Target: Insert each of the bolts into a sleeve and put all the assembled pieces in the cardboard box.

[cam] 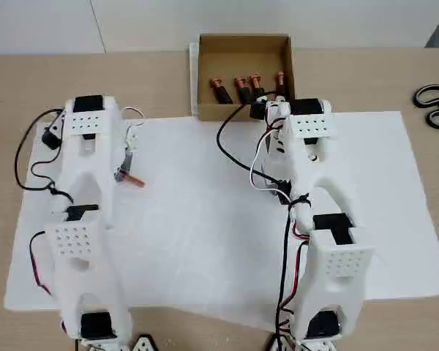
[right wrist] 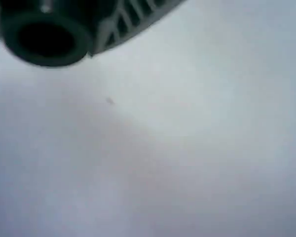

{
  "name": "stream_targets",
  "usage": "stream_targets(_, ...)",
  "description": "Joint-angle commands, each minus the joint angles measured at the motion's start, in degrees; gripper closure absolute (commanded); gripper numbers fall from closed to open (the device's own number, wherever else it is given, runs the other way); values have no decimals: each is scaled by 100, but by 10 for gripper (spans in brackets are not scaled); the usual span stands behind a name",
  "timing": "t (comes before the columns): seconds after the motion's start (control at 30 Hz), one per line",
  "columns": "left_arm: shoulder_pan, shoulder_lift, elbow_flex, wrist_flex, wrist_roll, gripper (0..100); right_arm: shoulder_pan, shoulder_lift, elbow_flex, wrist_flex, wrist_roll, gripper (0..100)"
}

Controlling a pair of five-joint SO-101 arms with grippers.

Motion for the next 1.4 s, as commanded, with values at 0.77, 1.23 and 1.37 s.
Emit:
stream_targets(0.77, 527, -1143, -778, 800, -5723, 994, 40, -48, -273, 13, 9, 992)
stream_targets(1.23, 1644, -1582, 1613, 0, -6382, 994, 22, -48, -273, 13, 9, 992)
stream_targets(1.37, 1653, -1591, 1982, -343, -6365, 987, 22, -48, -273, 13, 9, 992)
